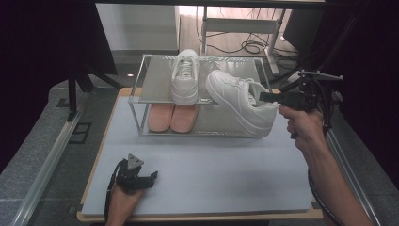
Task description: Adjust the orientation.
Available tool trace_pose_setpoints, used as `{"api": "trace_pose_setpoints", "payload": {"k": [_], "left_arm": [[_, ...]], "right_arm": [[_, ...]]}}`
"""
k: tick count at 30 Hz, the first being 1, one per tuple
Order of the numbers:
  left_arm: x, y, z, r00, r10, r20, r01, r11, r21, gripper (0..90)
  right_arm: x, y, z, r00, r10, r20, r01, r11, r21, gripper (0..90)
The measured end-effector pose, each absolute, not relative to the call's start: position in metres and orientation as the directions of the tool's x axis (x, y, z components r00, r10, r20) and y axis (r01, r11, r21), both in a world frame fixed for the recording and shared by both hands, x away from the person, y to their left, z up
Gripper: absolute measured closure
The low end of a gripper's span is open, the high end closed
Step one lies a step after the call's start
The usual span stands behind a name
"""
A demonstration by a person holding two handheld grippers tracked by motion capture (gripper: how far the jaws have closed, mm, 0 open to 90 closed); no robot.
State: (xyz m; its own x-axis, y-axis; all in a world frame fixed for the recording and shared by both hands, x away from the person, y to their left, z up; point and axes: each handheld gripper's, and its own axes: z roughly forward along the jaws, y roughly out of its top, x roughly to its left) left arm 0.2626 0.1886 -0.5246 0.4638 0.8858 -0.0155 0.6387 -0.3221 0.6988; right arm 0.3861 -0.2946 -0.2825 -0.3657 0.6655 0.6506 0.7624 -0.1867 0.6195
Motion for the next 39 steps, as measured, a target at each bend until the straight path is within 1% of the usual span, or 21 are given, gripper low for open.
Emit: {"api": "trace_pose_setpoints", "payload": {"k": [9, 14, 19, 24, 27, 30, 35, 39], "left_arm": [[0.263, 0.188, -0.525, 0.463, 0.886, -0.015, 0.638, -0.322, 0.699, 16.2], [0.263, 0.189, -0.525, 0.464, 0.886, -0.016, 0.639, -0.322, 0.699, 16.2], [0.262, 0.188, -0.525, 0.463, 0.886, -0.014, 0.638, -0.322, 0.699, 16.3], [0.262, 0.188, -0.525, 0.463, 0.886, -0.014, 0.638, -0.322, 0.7, 16.3], [0.262, 0.188, -0.525, 0.463, 0.886, -0.014, 0.638, -0.322, 0.7, 16.3], [0.262, 0.188, -0.525, 0.463, 0.886, -0.014, 0.638, -0.322, 0.7, 16.3], [0.262, 0.188, -0.525, 0.463, 0.886, -0.014, 0.637, -0.323, 0.7, 16.3], [0.262, 0.188, -0.525, 0.463, 0.886, -0.013, 0.637, -0.323, 0.7, 16.3]], "right_arm": [[0.418, -0.273, -0.286, -0.318, 0.72, 0.617, 0.75, -0.207, 0.628, 79.4], [0.426, -0.262, -0.29, -0.318, 0.732, 0.602, 0.744, -0.202, 0.637, 77.5], [0.425, -0.257, -0.288, -0.344, 0.75, 0.566, 0.72, -0.176, 0.671, 71.9], [0.426, -0.258, -0.287, -0.375, 0.732, 0.569, 0.716, -0.161, 0.679, 60.7], [0.425, -0.261, -0.285, -0.382, 0.727, 0.571, 0.715, -0.159, 0.68, 56.1], [0.422, -0.267, -0.283, -0.388, 0.719, 0.577, 0.707, -0.169, 0.687, 53.8], [0.414, -0.282, -0.277, -0.404, 0.713, 0.573, 0.677, -0.187, 0.711, 52.5], [0.404, -0.292, -0.276, -0.417, 0.724, 0.549, 0.658, -0.176, 0.732, 51.5]]}}
